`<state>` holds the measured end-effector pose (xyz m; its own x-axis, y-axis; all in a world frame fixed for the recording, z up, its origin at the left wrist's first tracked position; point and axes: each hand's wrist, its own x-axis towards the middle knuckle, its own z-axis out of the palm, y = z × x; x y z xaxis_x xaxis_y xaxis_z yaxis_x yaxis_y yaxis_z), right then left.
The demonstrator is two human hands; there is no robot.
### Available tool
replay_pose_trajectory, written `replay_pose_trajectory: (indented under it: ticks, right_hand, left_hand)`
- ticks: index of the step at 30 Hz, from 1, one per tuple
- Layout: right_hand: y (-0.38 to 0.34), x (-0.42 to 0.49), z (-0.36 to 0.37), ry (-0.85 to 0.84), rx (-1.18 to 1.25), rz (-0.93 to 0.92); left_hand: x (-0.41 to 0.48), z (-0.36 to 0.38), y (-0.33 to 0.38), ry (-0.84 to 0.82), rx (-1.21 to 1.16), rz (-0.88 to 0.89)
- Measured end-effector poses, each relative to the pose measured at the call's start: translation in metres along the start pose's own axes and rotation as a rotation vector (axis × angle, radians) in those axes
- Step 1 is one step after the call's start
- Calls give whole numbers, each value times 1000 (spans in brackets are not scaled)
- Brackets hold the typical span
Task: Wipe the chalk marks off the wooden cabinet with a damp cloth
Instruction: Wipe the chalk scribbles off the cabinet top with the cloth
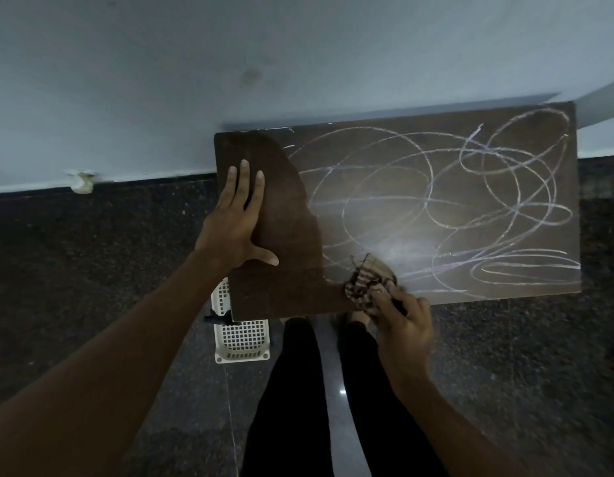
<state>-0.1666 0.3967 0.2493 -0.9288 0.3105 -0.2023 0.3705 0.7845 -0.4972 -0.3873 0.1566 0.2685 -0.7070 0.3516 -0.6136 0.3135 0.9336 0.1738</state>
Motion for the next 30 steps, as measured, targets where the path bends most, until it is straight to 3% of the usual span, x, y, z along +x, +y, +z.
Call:
replay_pose_trajectory:
  ticks: [2,6,9,15,21,24,30]
  right_hand:
    - [-14,-4,16,-34,62,-9]
    - [-65,-4,53,-57,35,-297]
    - [-98,3,69,-73,13,-352]
    - [-79,14,55,-111,-8,-475]
    - [-5,30,9,-38,-92,-220]
    - [21,42,-16,14,-160,-190]
    - [2,40,-6,80,-264,-92]
  left_hand:
    - [1,0,1,-10,5,-4]
    - [1,-1,4,-34,9,-7]
    - [2,-1,5,-59,44,-4]
    - [5,1,6,-54,104,-5]
    - [7,-1,13,-83,111,-36]
    - [9,1,14,-90,103,-42]
    - [11,2,16,-89,92,-51]
